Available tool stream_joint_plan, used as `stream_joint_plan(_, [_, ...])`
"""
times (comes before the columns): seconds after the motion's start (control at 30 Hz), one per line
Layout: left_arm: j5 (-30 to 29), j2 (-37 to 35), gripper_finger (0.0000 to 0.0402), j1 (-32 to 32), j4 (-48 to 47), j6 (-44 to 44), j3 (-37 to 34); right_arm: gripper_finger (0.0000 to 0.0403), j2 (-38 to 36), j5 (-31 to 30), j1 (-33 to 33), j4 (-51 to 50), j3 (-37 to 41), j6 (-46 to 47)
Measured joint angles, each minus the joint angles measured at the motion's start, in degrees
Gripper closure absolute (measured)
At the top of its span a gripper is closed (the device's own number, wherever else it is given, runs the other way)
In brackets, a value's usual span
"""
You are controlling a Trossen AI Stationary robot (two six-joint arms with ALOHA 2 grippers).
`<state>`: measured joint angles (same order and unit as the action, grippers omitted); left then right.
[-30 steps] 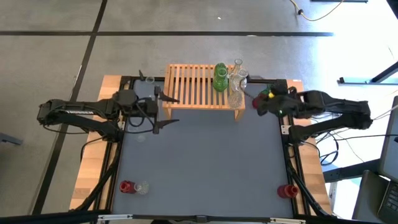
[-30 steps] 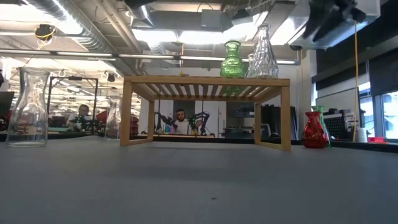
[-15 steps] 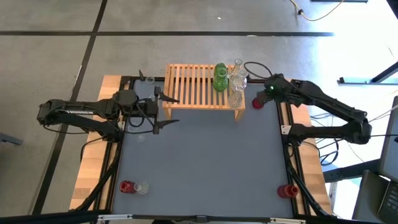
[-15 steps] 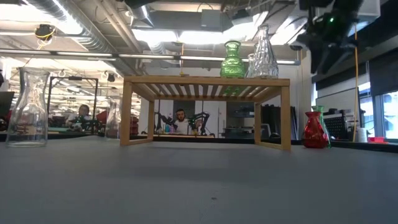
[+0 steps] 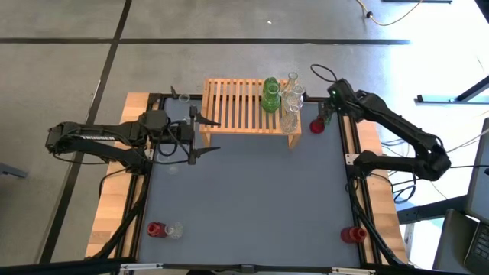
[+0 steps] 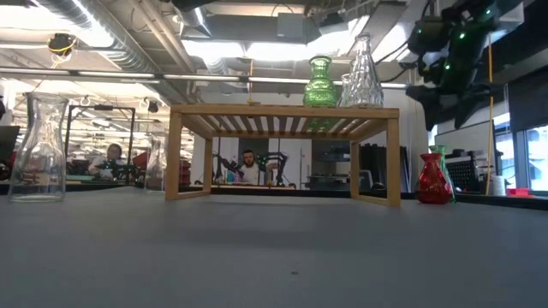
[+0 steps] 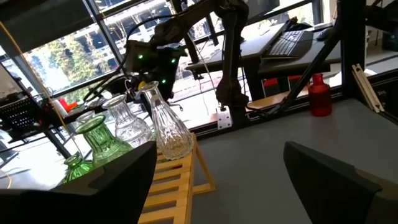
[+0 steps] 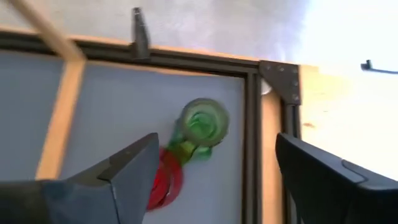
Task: Sort vases onto shelf
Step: Put the green vase on the shelf aligned with the other green vase
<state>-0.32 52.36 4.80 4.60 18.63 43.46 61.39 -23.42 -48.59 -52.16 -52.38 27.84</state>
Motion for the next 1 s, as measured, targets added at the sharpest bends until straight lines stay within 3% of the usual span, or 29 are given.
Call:
stream_joint_plan(0.17, [0.0,0.0,0.0056,0.0,-0.15,0.02,0.0,0.0089,1.2,-2.24,-0.19,-0.23,0.0,1.7])
stream_joint_plan(0.43, [-0.02,0.0,0.0056,0.0,-0.22,0.02,0.0,0.0119,2.85,-2.09,-0.16,3.34,0.59,7.84])
stream_joint_plan(0.6, [-0.02,0.0,0.0056,0.0,-0.6,0.0,0.0,0.0139,4.34,-1.44,-0.16,10.42,5.76,11.19])
stream_joint_plan(0.77, [-0.02,0.02,0.0056,0.0,-1.39,-0.07,0.0,0.0155,4.54,-6.94,-0.08,15.59,8.37,12.48])
stream_joint_plan(1.0, [-0.02,0.02,0.0056,0.0,-1.4,-0.39,0.0,0.0166,4.54,-7.51,0.99,17.87,9.43,13.96])
